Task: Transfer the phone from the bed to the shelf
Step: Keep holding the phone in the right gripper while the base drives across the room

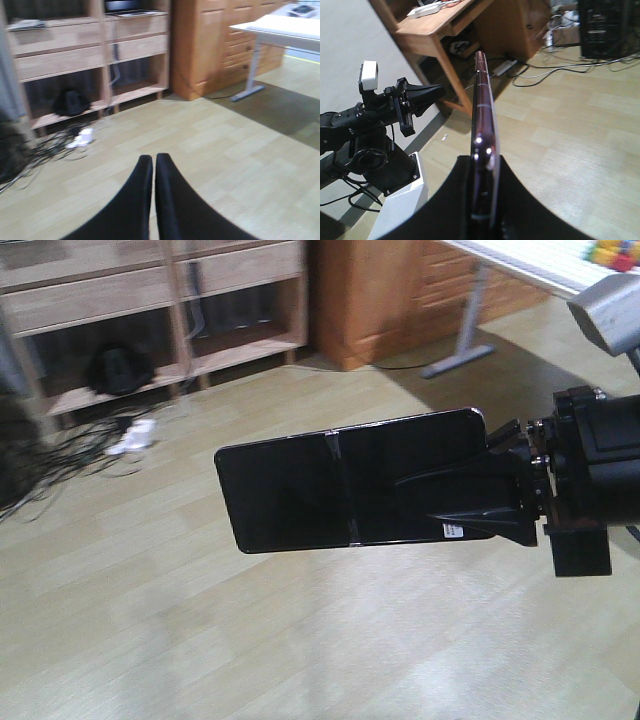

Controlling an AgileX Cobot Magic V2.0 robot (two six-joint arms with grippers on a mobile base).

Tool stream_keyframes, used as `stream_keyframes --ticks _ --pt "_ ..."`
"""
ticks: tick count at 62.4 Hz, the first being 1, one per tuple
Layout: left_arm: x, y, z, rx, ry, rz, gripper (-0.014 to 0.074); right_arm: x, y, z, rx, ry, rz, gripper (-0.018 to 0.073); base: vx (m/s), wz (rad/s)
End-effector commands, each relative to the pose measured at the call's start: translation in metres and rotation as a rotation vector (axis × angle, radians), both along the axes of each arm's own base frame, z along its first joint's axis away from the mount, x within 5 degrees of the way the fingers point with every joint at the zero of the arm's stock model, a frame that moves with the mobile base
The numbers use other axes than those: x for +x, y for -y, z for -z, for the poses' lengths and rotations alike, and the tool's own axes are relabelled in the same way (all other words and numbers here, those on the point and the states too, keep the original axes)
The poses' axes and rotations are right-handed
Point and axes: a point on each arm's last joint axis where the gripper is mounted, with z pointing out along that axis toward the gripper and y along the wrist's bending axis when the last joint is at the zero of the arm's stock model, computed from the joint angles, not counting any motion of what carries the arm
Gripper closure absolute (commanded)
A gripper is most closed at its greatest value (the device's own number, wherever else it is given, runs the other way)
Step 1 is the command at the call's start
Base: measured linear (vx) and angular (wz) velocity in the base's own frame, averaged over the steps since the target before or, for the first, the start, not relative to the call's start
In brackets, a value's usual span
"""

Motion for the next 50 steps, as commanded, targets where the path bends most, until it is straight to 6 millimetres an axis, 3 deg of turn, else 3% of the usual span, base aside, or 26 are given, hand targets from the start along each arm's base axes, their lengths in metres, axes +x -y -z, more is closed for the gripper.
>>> stream_keyframes --ticks 1,50 --pt "0.0005 -0.0008 -0.0063 -0.017 0.076 -0.011 0.0596 -0.0114 -0.0029 -0.0191 0.096 0.026 -0.059 0.0564 0.16 -0.54" --pt "0.0005 -0.0008 -0.0063 -0.017 0.076 -0.011 0.0596 -0.0114 -0.0029 -0.0191 0.096 0.026 -0.059 0.0564 0.17 -0.51"
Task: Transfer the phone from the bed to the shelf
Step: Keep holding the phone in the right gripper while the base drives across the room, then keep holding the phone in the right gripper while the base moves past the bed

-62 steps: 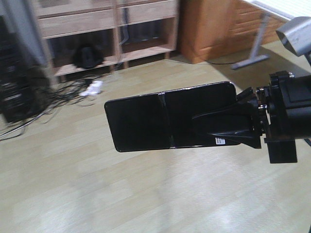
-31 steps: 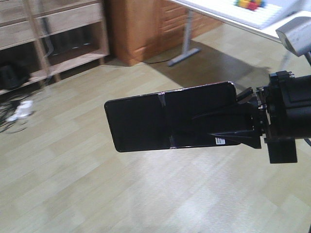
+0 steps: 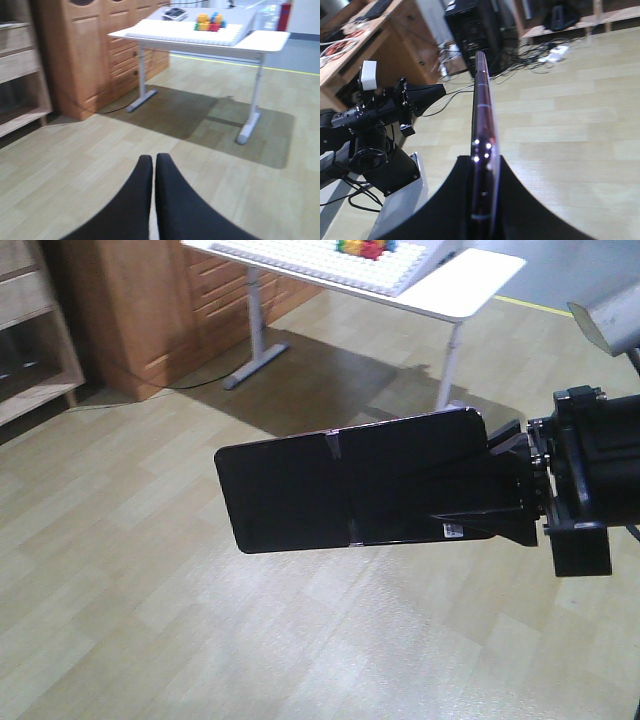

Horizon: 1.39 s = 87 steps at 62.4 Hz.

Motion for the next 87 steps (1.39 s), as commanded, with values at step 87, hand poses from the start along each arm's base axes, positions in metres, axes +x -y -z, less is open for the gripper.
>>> stream_keyframes --ticks 87 --pt "0.0005 -0.0008 -0.0063 -0.017 0.076 -0.011 0.0596 -0.0114 -0.0029 -0.0191 0.096 0.026 -0.059 0.0564 0.13 -0.42"
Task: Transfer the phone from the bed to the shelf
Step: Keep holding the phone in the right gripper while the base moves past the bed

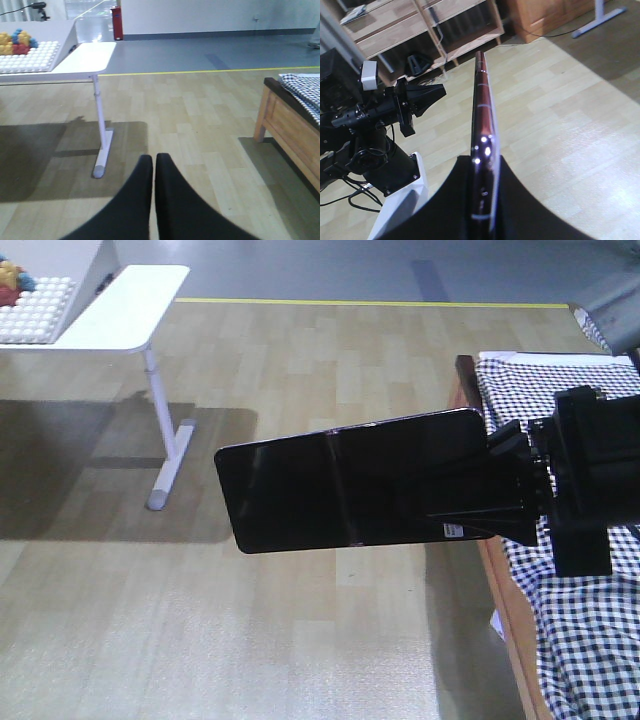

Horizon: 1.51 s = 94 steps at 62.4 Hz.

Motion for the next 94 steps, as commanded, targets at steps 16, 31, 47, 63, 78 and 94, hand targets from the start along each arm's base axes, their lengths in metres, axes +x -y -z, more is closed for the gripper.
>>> stream_keyframes --ticks 16,31,47,63,78,94 --pt "0.0005 -0.0008 -0.0063 -0.017 0.076 -0.011 0.0596 -0.0114 -0.0029 -0.0191 0.096 0.026 -0.059 0.0564 0.09 -0.24" --pt "0.0005 -0.0008 -0.0063 -0.017 0.076 -0.011 0.0596 -0.0114 -0.0029 -0.0191 0.096 0.026 -0.059 0.0564 0.09 -0.15" --pt "0.0005 -0.0008 -0.0063 -0.017 0.076 -0.011 0.0596 -0.0114 -0.0029 -0.0191 0.096 0.026 -0.059 0.0564 0.11 -0.09" --pt "0.0005 -0.0008 -0.0063 -0.017 0.076 -0.011 0.0596 -0.0114 -0.0029 -0.0191 0.096 0.026 -0.059 0.0564 0.14 -0.01" --pt "0.0005 -0.0008 -0.0063 -0.017 0.076 -0.011 0.0596 -0.0114 -0.0029 -0.0191 0.096 0.026 -0.059 0.0564 0.17 0.06" --pt "0.0005 -0.0008 -0.0063 -0.017 0.076 -0.011 0.0596 -0.0114 -0.0029 -0.0191 0.096 0.026 -0.059 0.0564 0.19 0.08"
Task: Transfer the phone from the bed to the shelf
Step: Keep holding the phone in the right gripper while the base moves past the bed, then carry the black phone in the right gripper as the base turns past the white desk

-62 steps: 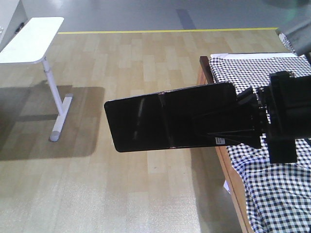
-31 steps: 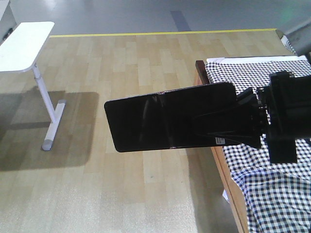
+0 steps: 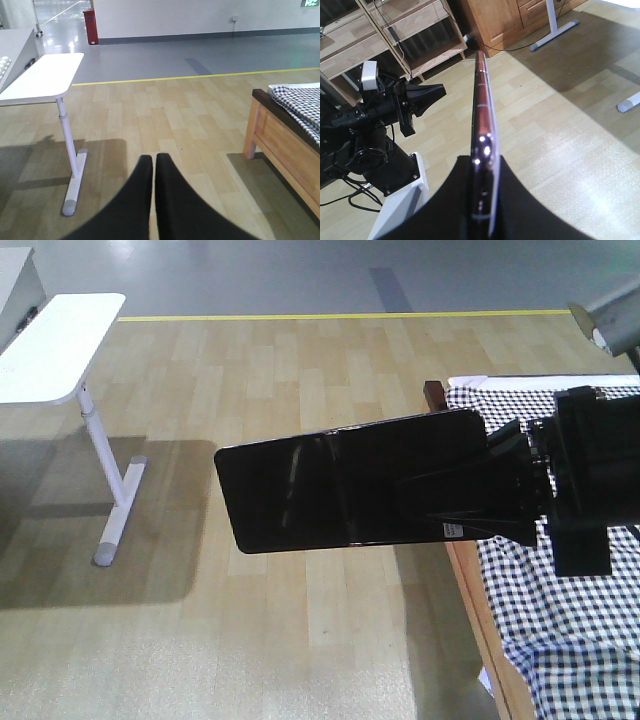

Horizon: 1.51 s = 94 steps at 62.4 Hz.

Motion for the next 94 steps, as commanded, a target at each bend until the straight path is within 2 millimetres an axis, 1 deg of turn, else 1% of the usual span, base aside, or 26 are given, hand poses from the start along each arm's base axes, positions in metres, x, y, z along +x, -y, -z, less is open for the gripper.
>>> stream_keyframes --ticks 1,94 --pt "0.0005 -0.0008 -0.0063 -0.017 0.076 -0.011 0.0596 -0.0114 -0.0029 -0.0191 0.096 0.026 -0.059 0.0564 0.20 0.09" --pt "0.0005 -0.0008 -0.0063 -0.017 0.076 -0.011 0.0596 -0.0114 -0.0029 -0.0191 0.096 0.026 -0.059 0.0564 0.21 0.07"
